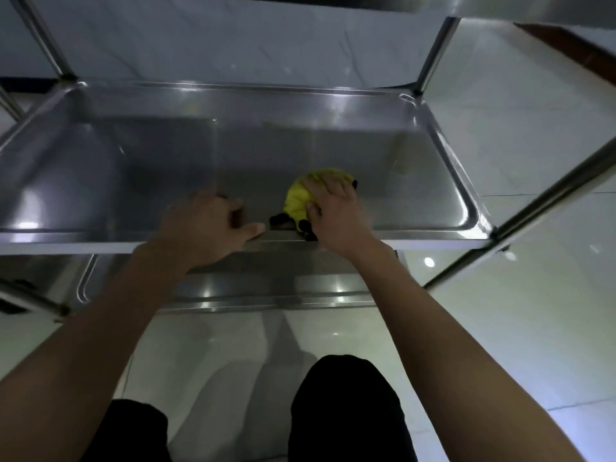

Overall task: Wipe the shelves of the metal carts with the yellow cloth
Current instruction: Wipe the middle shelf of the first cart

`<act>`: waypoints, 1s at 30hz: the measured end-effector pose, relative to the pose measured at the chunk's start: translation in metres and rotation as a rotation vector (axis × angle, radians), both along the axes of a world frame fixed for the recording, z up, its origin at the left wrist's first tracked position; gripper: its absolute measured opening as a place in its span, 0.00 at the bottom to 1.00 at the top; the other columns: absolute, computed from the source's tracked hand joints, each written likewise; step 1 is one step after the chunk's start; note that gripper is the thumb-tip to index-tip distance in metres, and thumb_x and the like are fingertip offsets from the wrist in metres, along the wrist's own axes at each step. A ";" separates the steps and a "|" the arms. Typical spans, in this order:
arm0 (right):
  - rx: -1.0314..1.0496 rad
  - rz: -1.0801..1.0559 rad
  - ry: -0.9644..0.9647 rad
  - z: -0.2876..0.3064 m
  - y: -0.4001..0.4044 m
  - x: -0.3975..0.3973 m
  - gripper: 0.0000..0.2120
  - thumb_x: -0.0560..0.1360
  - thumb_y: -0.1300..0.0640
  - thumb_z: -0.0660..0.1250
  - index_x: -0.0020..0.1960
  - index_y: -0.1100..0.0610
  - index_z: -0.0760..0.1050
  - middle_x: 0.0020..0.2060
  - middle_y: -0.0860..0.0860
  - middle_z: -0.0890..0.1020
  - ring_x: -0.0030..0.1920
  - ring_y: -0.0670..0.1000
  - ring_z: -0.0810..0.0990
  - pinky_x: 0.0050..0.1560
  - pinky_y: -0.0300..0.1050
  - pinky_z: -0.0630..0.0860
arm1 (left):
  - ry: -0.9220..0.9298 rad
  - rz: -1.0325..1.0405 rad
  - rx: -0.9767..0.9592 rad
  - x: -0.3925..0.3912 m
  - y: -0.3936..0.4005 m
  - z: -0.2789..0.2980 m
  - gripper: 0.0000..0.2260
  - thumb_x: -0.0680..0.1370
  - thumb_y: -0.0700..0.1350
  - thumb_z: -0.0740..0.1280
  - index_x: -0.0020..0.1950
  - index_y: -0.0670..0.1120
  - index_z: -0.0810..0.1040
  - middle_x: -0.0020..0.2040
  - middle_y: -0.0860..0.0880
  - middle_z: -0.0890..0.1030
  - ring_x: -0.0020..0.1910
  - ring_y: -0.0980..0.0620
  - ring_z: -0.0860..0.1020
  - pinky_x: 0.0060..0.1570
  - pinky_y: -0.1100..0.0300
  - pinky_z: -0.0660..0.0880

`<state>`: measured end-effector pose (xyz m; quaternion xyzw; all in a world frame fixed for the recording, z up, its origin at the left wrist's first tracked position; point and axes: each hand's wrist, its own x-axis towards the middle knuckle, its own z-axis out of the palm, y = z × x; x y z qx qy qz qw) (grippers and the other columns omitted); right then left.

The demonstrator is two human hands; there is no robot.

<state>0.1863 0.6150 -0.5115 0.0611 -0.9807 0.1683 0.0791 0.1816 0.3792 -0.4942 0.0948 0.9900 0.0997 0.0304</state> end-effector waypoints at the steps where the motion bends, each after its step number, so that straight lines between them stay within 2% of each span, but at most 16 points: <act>1: 0.000 -0.006 -0.003 0.000 0.015 0.001 0.24 0.81 0.54 0.57 0.77 0.49 0.62 0.76 0.54 0.62 0.75 0.60 0.59 0.74 0.55 0.58 | 0.000 0.040 0.000 0.000 0.004 -0.001 0.34 0.67 0.78 0.59 0.62 0.57 0.78 0.69 0.51 0.73 0.67 0.43 0.73 0.67 0.44 0.70; 3: 0.012 0.006 -0.006 0.000 0.039 0.000 0.24 0.81 0.54 0.57 0.77 0.50 0.61 0.77 0.54 0.61 0.75 0.59 0.58 0.74 0.55 0.58 | -0.006 0.113 0.003 0.001 0.015 -0.001 0.29 0.71 0.73 0.62 0.61 0.56 0.78 0.67 0.51 0.73 0.66 0.43 0.73 0.67 0.42 0.69; 5: 0.012 0.031 -0.002 -0.001 0.051 -0.001 0.24 0.82 0.54 0.56 0.78 0.50 0.61 0.77 0.53 0.60 0.76 0.58 0.57 0.75 0.54 0.57 | -0.026 0.138 -0.081 0.003 0.034 0.005 0.24 0.74 0.67 0.62 0.61 0.52 0.78 0.66 0.48 0.73 0.65 0.42 0.73 0.65 0.38 0.69; 7: -0.003 0.047 0.001 -0.002 0.053 -0.001 0.24 0.82 0.53 0.56 0.78 0.50 0.60 0.78 0.53 0.60 0.76 0.58 0.56 0.75 0.54 0.56 | -0.018 0.118 -0.140 0.006 0.055 0.012 0.20 0.75 0.58 0.63 0.64 0.51 0.76 0.66 0.46 0.74 0.66 0.40 0.72 0.65 0.36 0.68; 10: -0.004 0.052 0.001 -0.004 0.054 -0.002 0.24 0.82 0.52 0.55 0.78 0.49 0.60 0.78 0.53 0.59 0.77 0.57 0.56 0.75 0.54 0.55 | 0.020 0.040 0.011 0.016 0.088 0.009 0.16 0.75 0.47 0.64 0.64 0.52 0.76 0.66 0.47 0.73 0.67 0.40 0.72 0.64 0.40 0.70; 14: 0.008 0.045 -0.017 -0.003 0.060 0.001 0.24 0.82 0.52 0.56 0.78 0.49 0.60 0.78 0.53 0.60 0.77 0.57 0.56 0.74 0.54 0.56 | 0.066 0.067 0.044 0.021 0.100 -0.002 0.14 0.78 0.48 0.61 0.63 0.51 0.78 0.66 0.48 0.74 0.65 0.42 0.73 0.64 0.40 0.70; 19: 0.018 -0.068 -0.015 0.002 0.103 0.017 0.24 0.81 0.54 0.57 0.77 0.51 0.62 0.77 0.54 0.61 0.76 0.58 0.57 0.73 0.54 0.60 | 0.026 0.043 0.005 0.014 0.098 -0.006 0.18 0.80 0.59 0.58 0.63 0.53 0.78 0.65 0.49 0.73 0.62 0.44 0.75 0.62 0.39 0.72; 22: 0.029 -0.164 -0.025 0.007 0.143 0.025 0.23 0.81 0.55 0.57 0.77 0.52 0.63 0.77 0.56 0.62 0.76 0.59 0.58 0.73 0.55 0.61 | 0.047 0.042 0.009 0.015 0.099 -0.009 0.18 0.80 0.62 0.56 0.60 0.54 0.78 0.64 0.49 0.73 0.61 0.44 0.76 0.60 0.37 0.70; 26: 0.019 -0.300 -0.034 0.012 0.190 0.036 0.23 0.81 0.58 0.57 0.76 0.54 0.64 0.76 0.58 0.63 0.75 0.62 0.59 0.75 0.56 0.57 | 0.082 0.016 0.012 0.010 0.093 -0.010 0.15 0.80 0.60 0.59 0.61 0.56 0.77 0.65 0.49 0.73 0.67 0.43 0.71 0.63 0.31 0.67; 30: 0.034 -0.289 -0.027 0.013 0.199 0.036 0.22 0.80 0.59 0.57 0.75 0.56 0.65 0.74 0.59 0.65 0.74 0.63 0.61 0.74 0.57 0.58 | 0.079 0.017 0.047 0.007 0.085 -0.013 0.17 0.80 0.60 0.59 0.68 0.60 0.75 0.69 0.48 0.72 0.70 0.40 0.68 0.65 0.30 0.64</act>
